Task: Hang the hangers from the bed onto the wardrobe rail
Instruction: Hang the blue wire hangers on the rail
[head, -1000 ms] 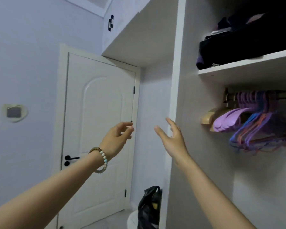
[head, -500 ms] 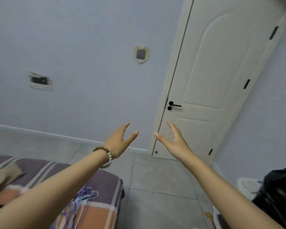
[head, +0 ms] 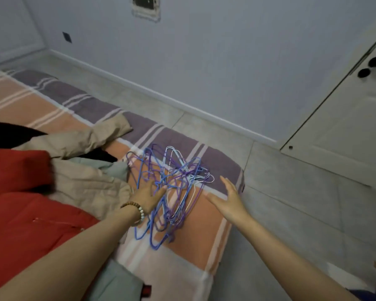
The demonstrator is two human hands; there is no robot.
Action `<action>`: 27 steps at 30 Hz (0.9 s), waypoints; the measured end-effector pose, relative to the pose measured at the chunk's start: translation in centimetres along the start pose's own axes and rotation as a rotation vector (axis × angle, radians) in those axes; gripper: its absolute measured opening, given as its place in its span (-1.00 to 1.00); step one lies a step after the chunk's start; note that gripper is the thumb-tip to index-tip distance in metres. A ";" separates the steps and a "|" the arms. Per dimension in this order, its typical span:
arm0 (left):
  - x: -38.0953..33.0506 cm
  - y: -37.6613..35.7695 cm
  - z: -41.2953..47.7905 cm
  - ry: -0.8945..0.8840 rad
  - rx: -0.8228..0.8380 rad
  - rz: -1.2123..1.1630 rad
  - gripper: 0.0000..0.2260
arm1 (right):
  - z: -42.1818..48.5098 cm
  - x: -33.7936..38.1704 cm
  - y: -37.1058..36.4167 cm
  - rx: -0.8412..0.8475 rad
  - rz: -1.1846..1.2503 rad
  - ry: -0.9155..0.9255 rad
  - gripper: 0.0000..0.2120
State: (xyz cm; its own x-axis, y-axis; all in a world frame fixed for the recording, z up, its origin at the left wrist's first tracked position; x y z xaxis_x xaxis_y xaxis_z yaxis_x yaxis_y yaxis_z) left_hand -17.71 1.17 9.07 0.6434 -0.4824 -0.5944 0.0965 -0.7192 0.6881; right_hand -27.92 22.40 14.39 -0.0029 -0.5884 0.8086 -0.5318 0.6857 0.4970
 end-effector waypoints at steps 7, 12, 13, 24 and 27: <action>13.1 -6.1 2.3 0.284 0.004 -0.229 -0.47 | 2.5 -9.3 -11.6 0.088 0.045 -0.162 -0.26; 17.8 -10.5 4.0 0.371 0.042 -0.286 -0.55 | 3.4 -15.4 -17.5 0.162 0.146 -0.297 -0.38; 18.2 -11.3 4.3 0.372 0.051 -0.289 -0.58 | 3.5 -16.4 -18.3 0.178 0.157 -0.318 -0.40; 21.3 -18.3 6.3 0.342 0.071 -0.400 -0.73 | 5.2 -22.3 -25.0 0.188 0.352 -0.464 -0.59; 22.3 -18.6 6.3 0.339 0.004 -0.471 -0.90 | 5.6 -22.4 -25.4 0.139 0.386 -0.443 -0.70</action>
State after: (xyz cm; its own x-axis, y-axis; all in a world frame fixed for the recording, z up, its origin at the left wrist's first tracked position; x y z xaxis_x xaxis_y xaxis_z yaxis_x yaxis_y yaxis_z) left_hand -9.94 0.58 -19.60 0.7394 0.0767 -0.6689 0.4286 -0.8198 0.3798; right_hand -19.06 15.76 -18.08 -0.5545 -0.4508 0.6995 -0.5277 0.8404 0.1233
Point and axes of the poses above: each hand's wrist, its own z-axis towards the middle knuckle, its own y-axis out of the back of the hand, x = y × z, the point moved 8 cm from there along z, towards the middle knuckle, and after that the axes turned 3 degrees about z, right-handed, at the moved point
